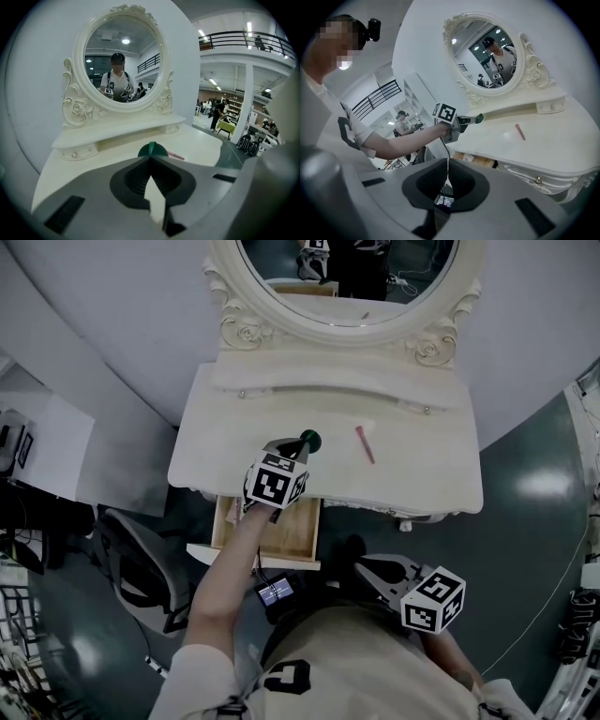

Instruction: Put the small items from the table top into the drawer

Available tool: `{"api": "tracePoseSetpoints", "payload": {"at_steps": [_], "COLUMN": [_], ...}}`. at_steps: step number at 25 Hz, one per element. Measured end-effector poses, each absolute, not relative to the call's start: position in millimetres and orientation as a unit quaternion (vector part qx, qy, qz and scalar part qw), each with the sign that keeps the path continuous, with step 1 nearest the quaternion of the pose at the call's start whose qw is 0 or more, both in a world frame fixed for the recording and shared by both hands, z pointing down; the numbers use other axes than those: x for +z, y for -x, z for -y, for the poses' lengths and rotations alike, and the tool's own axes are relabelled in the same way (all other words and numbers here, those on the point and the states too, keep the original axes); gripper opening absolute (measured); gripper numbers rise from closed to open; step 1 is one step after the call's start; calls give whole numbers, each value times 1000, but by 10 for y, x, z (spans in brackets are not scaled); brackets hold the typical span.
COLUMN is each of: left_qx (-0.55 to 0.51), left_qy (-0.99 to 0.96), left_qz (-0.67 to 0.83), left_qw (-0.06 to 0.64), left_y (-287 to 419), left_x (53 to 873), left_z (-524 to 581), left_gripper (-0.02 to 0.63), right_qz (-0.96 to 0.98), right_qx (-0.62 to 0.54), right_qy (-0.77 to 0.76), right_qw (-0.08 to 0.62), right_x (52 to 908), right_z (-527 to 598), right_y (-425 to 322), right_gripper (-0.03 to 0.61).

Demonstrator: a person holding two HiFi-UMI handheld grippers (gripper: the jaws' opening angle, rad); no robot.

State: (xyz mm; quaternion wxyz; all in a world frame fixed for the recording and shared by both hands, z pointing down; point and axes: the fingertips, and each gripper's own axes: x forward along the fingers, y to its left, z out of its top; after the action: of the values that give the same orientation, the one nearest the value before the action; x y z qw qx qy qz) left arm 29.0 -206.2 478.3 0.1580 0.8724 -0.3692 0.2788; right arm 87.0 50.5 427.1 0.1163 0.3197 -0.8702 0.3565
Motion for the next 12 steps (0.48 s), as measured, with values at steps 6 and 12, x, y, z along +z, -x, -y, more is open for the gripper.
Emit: {"api": "tracePoseSetpoints", "payload": {"at_steps": [6, 12], "left_qx": [271, 259], "left_qy": [-870, -866], "left_qz": [381, 397], "left_qw": [156, 159], "left_y": [-52, 197], "left_x": [4700, 4672], "left_z": [1966, 1864], "left_gripper": [57, 57], "right_qz": [877, 884], "right_qx": [345, 336], "right_qy": [-310, -297], "right_qw": [122, 131], "right_x": [4232, 4205], "right_z": [-542, -577], "right_y": [-723, -560], "right_gripper": [29, 29]}}
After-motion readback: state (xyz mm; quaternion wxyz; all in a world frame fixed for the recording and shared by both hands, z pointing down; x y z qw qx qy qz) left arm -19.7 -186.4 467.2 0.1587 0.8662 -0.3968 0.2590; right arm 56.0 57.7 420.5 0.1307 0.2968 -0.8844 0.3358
